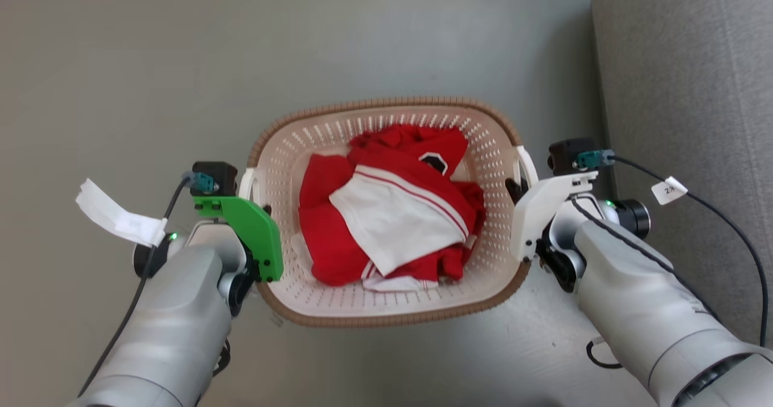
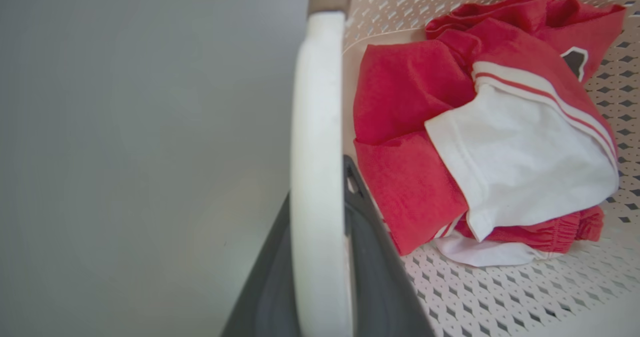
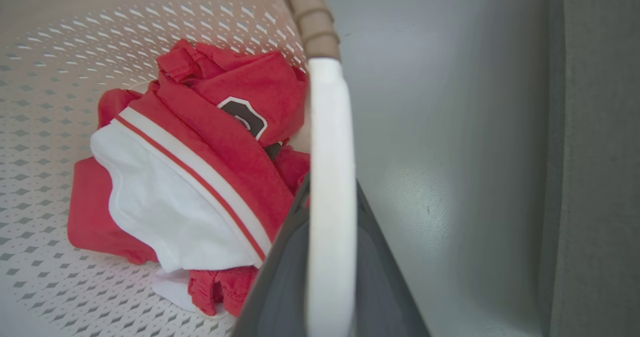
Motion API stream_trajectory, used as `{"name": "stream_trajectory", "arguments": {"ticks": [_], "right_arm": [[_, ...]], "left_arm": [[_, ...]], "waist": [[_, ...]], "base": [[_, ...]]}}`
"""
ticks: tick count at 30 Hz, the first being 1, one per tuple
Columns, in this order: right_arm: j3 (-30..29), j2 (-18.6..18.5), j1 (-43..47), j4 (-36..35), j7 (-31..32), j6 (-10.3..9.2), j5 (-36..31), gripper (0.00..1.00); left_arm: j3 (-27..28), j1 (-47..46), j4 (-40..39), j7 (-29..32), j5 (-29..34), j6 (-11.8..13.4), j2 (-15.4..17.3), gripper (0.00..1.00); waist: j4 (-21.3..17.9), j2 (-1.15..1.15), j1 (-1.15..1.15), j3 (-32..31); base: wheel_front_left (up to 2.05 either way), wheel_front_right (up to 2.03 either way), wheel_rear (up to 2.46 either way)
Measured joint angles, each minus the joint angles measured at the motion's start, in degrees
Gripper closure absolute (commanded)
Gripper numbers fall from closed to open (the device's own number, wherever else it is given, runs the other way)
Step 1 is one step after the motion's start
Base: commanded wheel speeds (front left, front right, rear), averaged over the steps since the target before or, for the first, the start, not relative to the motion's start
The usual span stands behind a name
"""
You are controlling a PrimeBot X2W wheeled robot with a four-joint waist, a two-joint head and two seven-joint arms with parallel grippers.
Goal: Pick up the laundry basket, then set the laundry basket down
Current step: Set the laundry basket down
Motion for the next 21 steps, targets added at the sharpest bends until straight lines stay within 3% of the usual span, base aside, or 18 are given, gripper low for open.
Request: {"name": "stream_trajectory", "arguments": {"ticks": [11,21], "right_arm": [[-0.25,-0.96,-5.02,-0.09,-4.41,-0.74,-1.51,1.0],[-0.49,-1.21,-9.1,0.57,-5.84,-0.71,-1.53,1.0]], "left_arm": [[-0.29,-4.97,-0.98,-5.3,1.77,0.79,0.2,1.0],[-0.65,-9.54,-0.34,-6.45,2.58,1.04,0.21,1.0]], "waist": [[0.51,0.0,0.0,9.07],[1.31,0.0,0.0,17.19]], "base": [[0.0,0.0,0.0],[0.0,0.0,0.0]]}}
